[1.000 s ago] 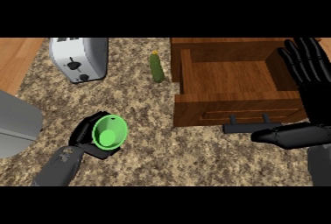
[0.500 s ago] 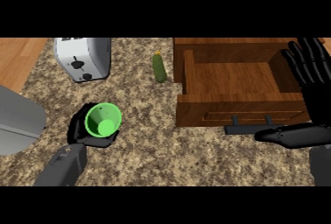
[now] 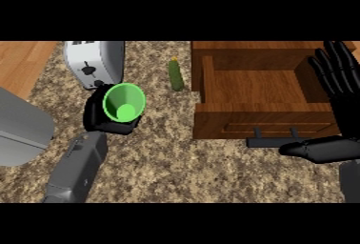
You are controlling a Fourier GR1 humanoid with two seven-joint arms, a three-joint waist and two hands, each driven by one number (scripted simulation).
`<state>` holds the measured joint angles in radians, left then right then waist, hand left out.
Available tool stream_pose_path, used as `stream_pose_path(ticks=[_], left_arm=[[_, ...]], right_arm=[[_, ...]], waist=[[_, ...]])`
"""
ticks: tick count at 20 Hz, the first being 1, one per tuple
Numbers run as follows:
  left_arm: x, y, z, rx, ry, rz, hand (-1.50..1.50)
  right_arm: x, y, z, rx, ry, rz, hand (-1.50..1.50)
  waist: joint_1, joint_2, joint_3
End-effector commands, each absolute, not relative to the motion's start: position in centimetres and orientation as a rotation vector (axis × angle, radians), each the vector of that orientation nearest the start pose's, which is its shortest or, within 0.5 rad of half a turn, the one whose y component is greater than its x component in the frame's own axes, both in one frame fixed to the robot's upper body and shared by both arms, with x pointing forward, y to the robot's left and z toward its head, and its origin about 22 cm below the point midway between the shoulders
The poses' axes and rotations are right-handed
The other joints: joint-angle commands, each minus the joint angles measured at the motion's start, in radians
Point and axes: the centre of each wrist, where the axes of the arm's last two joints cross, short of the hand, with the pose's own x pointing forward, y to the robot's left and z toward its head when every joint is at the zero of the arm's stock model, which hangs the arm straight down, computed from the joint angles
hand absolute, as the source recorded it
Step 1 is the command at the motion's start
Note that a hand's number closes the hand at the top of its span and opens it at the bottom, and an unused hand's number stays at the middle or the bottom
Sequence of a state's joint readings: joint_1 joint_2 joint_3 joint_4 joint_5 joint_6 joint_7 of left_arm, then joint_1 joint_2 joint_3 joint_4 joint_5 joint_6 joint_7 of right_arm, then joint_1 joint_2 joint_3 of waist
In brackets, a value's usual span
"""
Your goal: Pick up the cup, place it into the drawer and close the drawer
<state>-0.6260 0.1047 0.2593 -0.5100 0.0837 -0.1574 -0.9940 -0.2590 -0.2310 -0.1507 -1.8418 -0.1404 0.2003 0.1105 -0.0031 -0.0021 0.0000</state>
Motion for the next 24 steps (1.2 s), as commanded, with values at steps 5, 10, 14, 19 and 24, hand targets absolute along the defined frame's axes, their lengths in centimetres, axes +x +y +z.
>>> stream_pose_path(ticks=[5,10,14,19,24], left_arm=[[40.6,15.9,4.0,-0.319,-2.177,-0.041,1.5],[42.3,13.2,10.9,-0.29,-2.157,-0.099,1.5],[42.1,10.1,14.2,-0.247,-2.163,-0.158,1.5],[43.2,5.8,18.0,-0.193,-2.08,-0.177,1.5],[44.2,3.1,19.7,-0.081,-1.976,-0.21,1.5]], right_arm=[[27.0,-27.4,14.3,0.007,-1.976,0.238,-1.5],[27.0,-26.0,15.4,0.016,-1.977,0.251,-1.5],[27.4,-26.9,14.7,-0.004,-1.976,0.247,-1.5],[28.4,-28.3,15.5,0.006,-2.007,0.262,-1.5],[29.1,-28.0,14.1,0.026,-2.012,0.27,-1.5]], waist=[[0.014,-0.008,0.001],[0.003,-0.002,0.0],[0.0,0.0,0.0],[-0.022,0.006,0.001],[-0.048,0.015,0.002]])
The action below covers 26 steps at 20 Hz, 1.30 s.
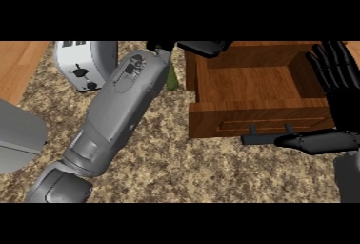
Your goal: Pick up the cup, place it into the drawer and close the drawer
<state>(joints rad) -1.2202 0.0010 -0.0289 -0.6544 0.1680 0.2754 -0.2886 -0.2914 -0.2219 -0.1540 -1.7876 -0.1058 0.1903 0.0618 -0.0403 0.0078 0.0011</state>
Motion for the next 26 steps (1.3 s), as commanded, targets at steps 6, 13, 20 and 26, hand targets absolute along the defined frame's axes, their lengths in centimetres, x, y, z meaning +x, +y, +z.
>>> stream_pose_path(ticks=[6,13,20,26], left_arm=[[44.8,3.3,16.2,0.021,-1.861,-0.292,1.5],[44.5,3.8,13.0,0.031,-1.712,-0.459,1.5],[44.0,4.2,11.6,-0.016,-1.742,-0.404,-1.5],[43.8,4.1,11.9,-0.201,-1.813,-0.269,-1.5]], right_arm=[[29.1,-25.7,15.3,0.081,-2.029,0.33,-1.5],[29.7,-26.1,15.8,0.115,-2.054,0.352,-1.5],[29.7,-23.9,16.7,0.209,-2.082,0.395,-1.5],[29.5,-20.6,15.3,0.54,-1.999,0.584,1.5]], waist=[[-0.067,0.019,0.001],[-0.132,0.035,0.002],[-0.179,0.043,0.0],[-0.177,0.048,-0.001]])
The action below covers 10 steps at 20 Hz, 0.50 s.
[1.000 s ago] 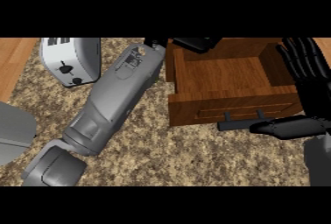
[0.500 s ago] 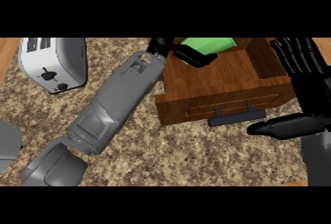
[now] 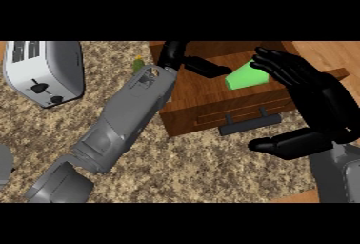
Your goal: Pick up the cup, place it into the drawer and close the drawer
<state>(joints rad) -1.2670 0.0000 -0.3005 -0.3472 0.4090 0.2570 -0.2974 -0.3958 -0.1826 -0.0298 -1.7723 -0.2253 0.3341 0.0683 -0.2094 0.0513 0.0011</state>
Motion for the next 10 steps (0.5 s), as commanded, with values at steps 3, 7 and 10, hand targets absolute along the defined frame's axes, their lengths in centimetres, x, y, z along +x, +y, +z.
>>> stream_pose_path(ticks=[3,7,10], left_arm=[[43.7,3.8,13.0,-0.289,-1.875,-0.18,-1.5],[43.9,3.7,13.4,-0.258,-1.923,-0.097,-1.5],[44.0,3.9,13.1,-0.253,-1.921,-0.054,-1.5]], right_arm=[[29.3,-20.3,15.1,0.655,-1.927,0.693,1.5],[29.0,-21.5,14.8,0.551,-1.74,0.984,1.5],[29.1,-22.6,15.0,0.425,-1.636,1.105,1.5]], waist=[[0.006,-0.006,-0.001],[0.041,-0.016,-0.001],[0.082,-0.021,-0.001]])
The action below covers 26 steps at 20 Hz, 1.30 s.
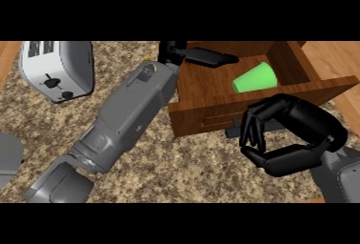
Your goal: Pick up the cup, place it into the drawer and close the drawer
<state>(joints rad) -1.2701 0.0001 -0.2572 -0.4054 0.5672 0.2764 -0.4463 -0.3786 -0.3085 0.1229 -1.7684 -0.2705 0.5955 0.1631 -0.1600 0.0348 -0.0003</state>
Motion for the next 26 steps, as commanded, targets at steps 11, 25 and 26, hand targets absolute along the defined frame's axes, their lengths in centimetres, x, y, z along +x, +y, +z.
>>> stream_pose_path(ticks=[11,25,26], left_arm=[[43.6,5.7,9.7,-0.286,-1.924,0.039,-1.5],[43.1,10.9,8.9,-0.362,-1.907,0.075,-1.5],[42.2,10.5,7.0,-0.379,-1.904,0.082,-1.5]], right_arm=[[28.8,-22.2,7.8,-0.059,-1.501,1.217,-1.5],[36.8,-22.9,-1.2,-0.173,-1.356,1.221,1.5],[36.9,-23.4,-1.4,-0.174,-1.408,1.192,1.5]], waist=[[0.149,-0.021,0.001],[0.26,-0.021,0.004],[0.265,-0.019,0.005]])
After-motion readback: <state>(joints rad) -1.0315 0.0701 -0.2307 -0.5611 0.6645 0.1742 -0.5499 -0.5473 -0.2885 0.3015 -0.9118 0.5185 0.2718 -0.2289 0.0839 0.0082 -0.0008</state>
